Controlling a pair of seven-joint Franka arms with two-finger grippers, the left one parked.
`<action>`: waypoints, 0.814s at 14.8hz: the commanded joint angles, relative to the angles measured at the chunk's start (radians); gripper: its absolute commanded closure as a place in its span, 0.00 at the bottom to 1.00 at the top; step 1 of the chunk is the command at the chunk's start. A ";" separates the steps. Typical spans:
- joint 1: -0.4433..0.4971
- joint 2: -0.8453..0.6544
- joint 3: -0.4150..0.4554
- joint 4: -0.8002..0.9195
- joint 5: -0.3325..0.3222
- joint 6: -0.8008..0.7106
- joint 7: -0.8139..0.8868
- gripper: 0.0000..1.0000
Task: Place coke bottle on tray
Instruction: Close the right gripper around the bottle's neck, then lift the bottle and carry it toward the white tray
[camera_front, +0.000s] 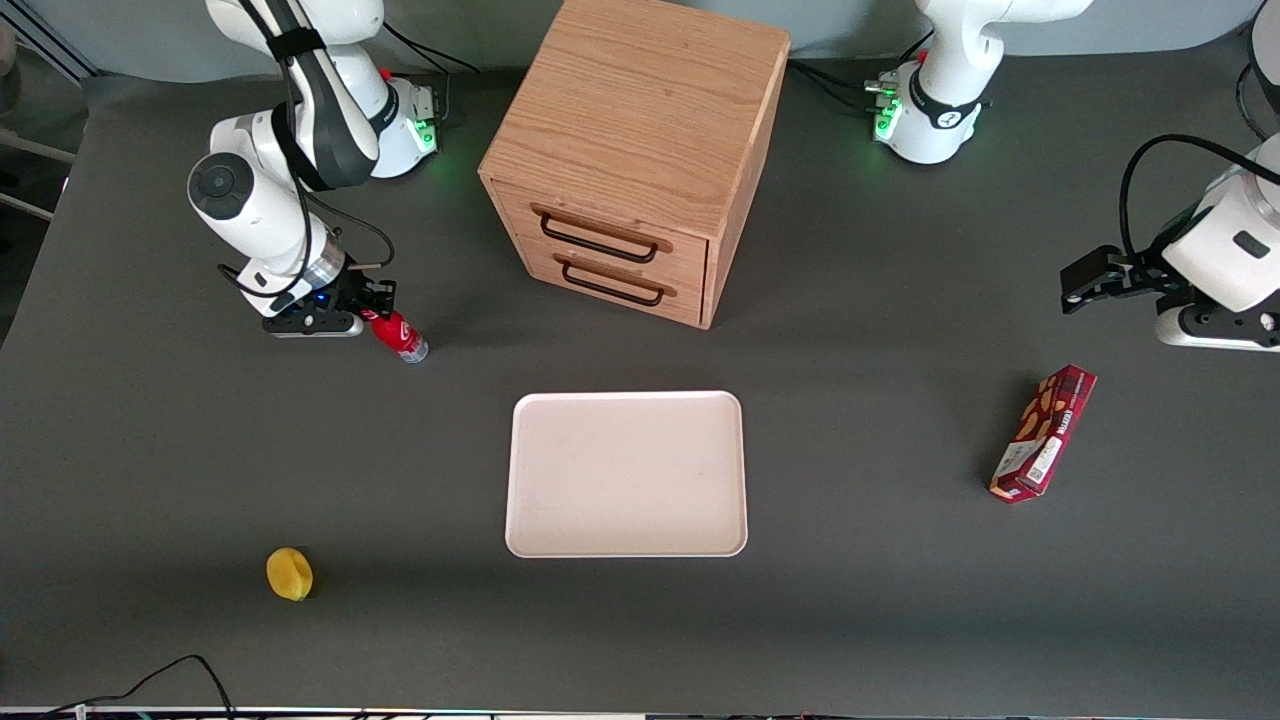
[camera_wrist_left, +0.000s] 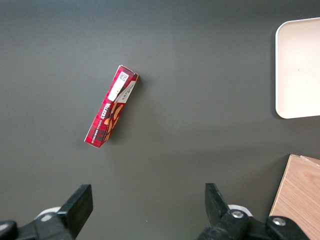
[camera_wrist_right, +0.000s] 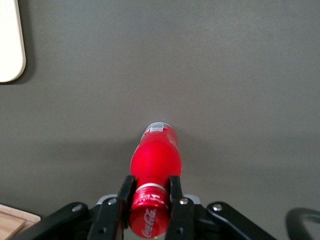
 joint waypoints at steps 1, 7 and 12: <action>0.000 -0.032 0.016 0.000 0.008 -0.013 0.013 1.00; 0.000 -0.023 0.014 0.430 0.008 -0.427 0.021 1.00; 0.020 0.355 0.121 1.075 -0.072 -0.736 0.233 1.00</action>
